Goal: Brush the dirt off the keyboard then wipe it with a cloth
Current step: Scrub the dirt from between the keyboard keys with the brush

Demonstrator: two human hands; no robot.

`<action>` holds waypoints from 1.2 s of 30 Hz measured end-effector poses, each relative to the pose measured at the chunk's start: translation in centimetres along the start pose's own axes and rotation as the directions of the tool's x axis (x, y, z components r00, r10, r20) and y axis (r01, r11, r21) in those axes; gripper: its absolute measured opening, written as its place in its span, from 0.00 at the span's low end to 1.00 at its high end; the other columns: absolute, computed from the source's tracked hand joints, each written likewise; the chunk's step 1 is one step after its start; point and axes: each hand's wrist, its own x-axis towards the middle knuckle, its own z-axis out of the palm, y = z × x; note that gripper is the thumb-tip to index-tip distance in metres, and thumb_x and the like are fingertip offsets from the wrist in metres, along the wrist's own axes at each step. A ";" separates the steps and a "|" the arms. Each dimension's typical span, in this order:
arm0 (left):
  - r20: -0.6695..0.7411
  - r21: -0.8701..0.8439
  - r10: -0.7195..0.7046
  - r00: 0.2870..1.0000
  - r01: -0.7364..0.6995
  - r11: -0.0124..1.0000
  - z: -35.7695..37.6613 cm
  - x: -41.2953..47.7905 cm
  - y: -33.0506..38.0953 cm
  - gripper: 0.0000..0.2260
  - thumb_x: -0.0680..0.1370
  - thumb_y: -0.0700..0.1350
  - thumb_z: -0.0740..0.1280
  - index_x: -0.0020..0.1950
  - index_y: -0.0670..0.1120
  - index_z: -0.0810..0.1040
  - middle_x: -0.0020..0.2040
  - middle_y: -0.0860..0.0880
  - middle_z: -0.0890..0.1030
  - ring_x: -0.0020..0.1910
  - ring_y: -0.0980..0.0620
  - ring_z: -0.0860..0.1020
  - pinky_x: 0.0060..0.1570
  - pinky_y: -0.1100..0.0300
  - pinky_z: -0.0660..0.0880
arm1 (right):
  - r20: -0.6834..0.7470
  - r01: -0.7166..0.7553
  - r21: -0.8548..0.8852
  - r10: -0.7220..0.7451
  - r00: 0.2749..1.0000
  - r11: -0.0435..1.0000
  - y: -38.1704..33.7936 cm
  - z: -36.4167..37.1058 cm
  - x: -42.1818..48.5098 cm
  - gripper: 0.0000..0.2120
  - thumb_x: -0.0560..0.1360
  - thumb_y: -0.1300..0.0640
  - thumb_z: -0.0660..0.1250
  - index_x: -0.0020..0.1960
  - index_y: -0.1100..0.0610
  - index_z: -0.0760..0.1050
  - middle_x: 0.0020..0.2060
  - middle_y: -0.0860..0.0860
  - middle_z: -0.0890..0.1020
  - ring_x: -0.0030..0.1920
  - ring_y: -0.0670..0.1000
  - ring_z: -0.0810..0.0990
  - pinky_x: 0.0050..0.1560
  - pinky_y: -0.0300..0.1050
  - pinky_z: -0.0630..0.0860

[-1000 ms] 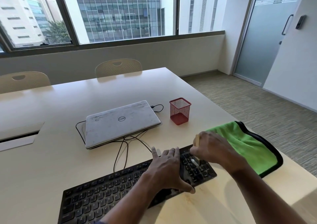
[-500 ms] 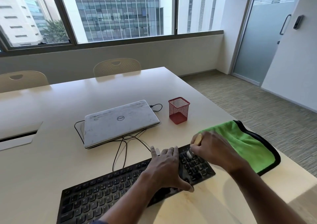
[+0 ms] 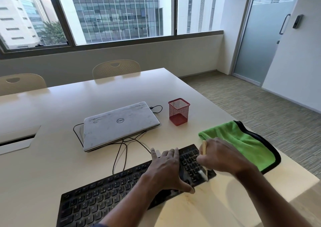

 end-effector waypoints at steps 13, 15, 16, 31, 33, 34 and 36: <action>0.000 0.013 -0.003 1.000 0.003 1.000 0.0 0.0 0.0 0.62 0.67 0.76 0.69 0.82 0.39 0.42 0.83 0.42 0.54 0.81 0.44 0.54 0.74 0.27 0.39 | -0.112 0.055 0.108 -0.043 0.993 0.993 -0.7 -0.6 -0.8 0.08 0.74 0.52 0.68 0.37 0.51 0.82 0.29 0.45 0.83 0.28 0.42 0.79 0.30 0.36 0.74; 0.005 0.018 -0.002 1.000 0.002 1.000 0.0 0.0 0.1 0.62 0.67 0.75 0.69 0.82 0.39 0.42 0.83 0.42 0.52 0.82 0.44 0.52 0.74 0.28 0.39 | -0.037 0.085 0.130 -0.081 0.996 0.988 -1.0 -0.3 -0.9 0.07 0.73 0.51 0.69 0.38 0.51 0.83 0.31 0.46 0.84 0.28 0.41 0.77 0.29 0.35 0.72; 0.006 0.020 -0.002 1.000 0.002 1.000 0.0 0.0 0.1 0.62 0.67 0.76 0.69 0.82 0.39 0.42 0.83 0.42 0.51 0.82 0.44 0.52 0.74 0.28 0.38 | -0.003 0.088 0.118 -0.088 0.996 0.989 -1.0 -0.1 -1.0 0.07 0.71 0.51 0.69 0.38 0.52 0.82 0.31 0.47 0.84 0.27 0.41 0.76 0.29 0.35 0.71; 0.004 0.007 -0.011 1.000 0.011 1.000 0.2 0.2 0.2 0.62 0.67 0.75 0.70 0.82 0.39 0.42 0.83 0.43 0.52 0.81 0.44 0.53 0.74 0.27 0.38 | -0.229 -0.071 0.013 0.072 0.971 0.997 0.2 -0.5 -0.1 0.05 0.71 0.49 0.70 0.37 0.47 0.80 0.28 0.42 0.80 0.31 0.39 0.77 0.32 0.34 0.67; 0.007 0.007 -0.004 1.000 0.004 1.000 0.3 0.3 0.1 0.63 0.67 0.75 0.70 0.82 0.40 0.42 0.84 0.43 0.51 0.82 0.44 0.51 0.74 0.27 0.38 | -0.239 -0.049 0.112 0.074 0.968 0.993 0.2 -0.6 0.5 0.04 0.71 0.49 0.71 0.38 0.46 0.81 0.31 0.43 0.83 0.34 0.44 0.81 0.35 0.39 0.74; 0.008 0.007 0.002 1.000 -0.002 1.000 0.3 0.4 0.1 0.63 0.66 0.75 0.70 0.82 0.40 0.42 0.84 0.43 0.50 0.82 0.44 0.51 0.74 0.27 0.38 | -0.217 -0.035 0.143 0.066 0.974 0.989 0.2 -0.6 0.7 0.04 0.71 0.49 0.72 0.39 0.46 0.82 0.33 0.43 0.84 0.35 0.44 0.82 0.37 0.41 0.77; 0.003 0.006 0.012 1.000 -0.012 1.000 0.3 0.5 0.2 0.63 0.66 0.76 0.70 0.82 0.40 0.41 0.84 0.43 0.49 0.82 0.44 0.50 0.74 0.27 0.38 | -0.163 -0.008 0.182 0.038 0.986 0.983 0.2 -0.4 1.2 0.03 0.72 0.48 0.73 0.40 0.46 0.83 0.34 0.43 0.85 0.36 0.42 0.83 0.39 0.43 0.80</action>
